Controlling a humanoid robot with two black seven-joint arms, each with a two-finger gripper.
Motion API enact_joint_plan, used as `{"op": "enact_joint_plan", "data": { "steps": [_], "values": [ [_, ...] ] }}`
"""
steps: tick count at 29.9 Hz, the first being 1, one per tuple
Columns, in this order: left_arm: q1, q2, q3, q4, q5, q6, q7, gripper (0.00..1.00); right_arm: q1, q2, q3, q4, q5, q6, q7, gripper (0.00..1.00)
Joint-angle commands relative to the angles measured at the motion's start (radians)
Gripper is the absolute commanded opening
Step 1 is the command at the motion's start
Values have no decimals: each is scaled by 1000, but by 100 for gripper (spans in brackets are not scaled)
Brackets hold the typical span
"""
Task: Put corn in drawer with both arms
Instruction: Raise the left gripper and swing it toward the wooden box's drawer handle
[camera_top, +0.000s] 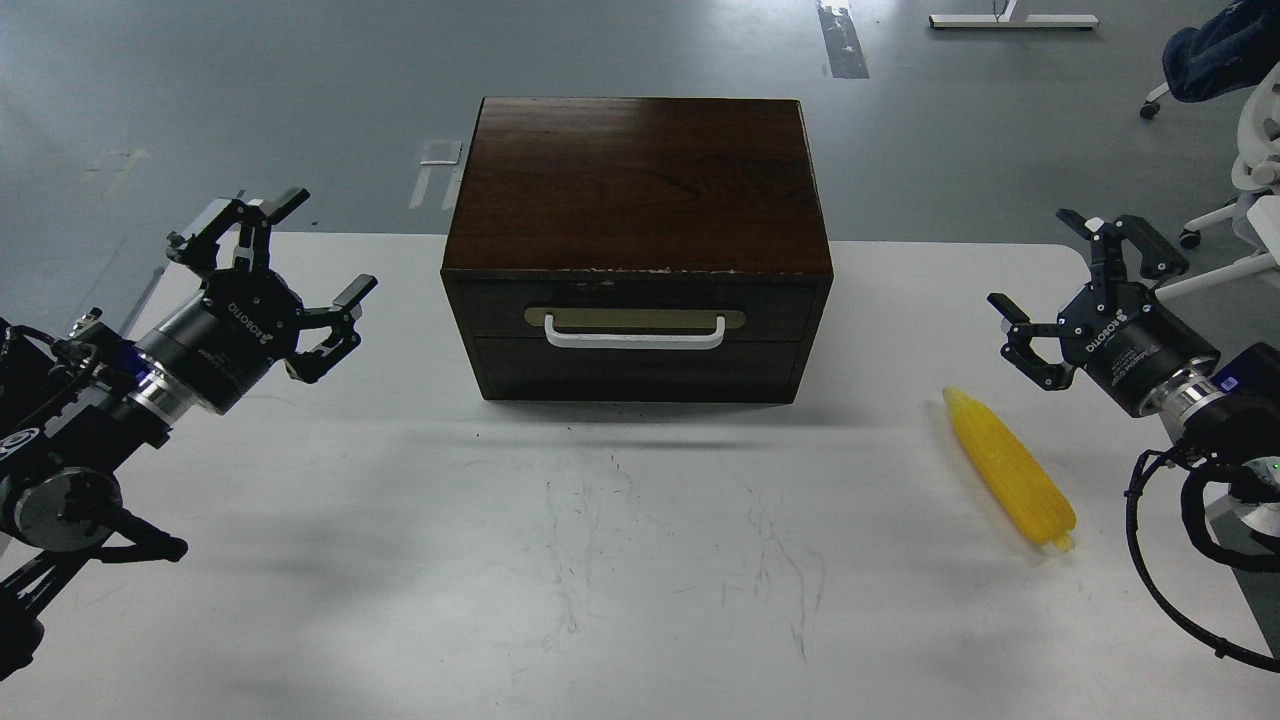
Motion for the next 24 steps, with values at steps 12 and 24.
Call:
{"op": "enact_joint_plan", "data": {
  "steps": [12,24],
  "values": [
    [-1,14,-21,-1,-2,15,-5,98,0,-1,0,5,0,-5,0,100],
    [-209,77,-70,-63,306,-26,-53,98,6,-6,2,8,-2,-5,0,100]
  ]
}}
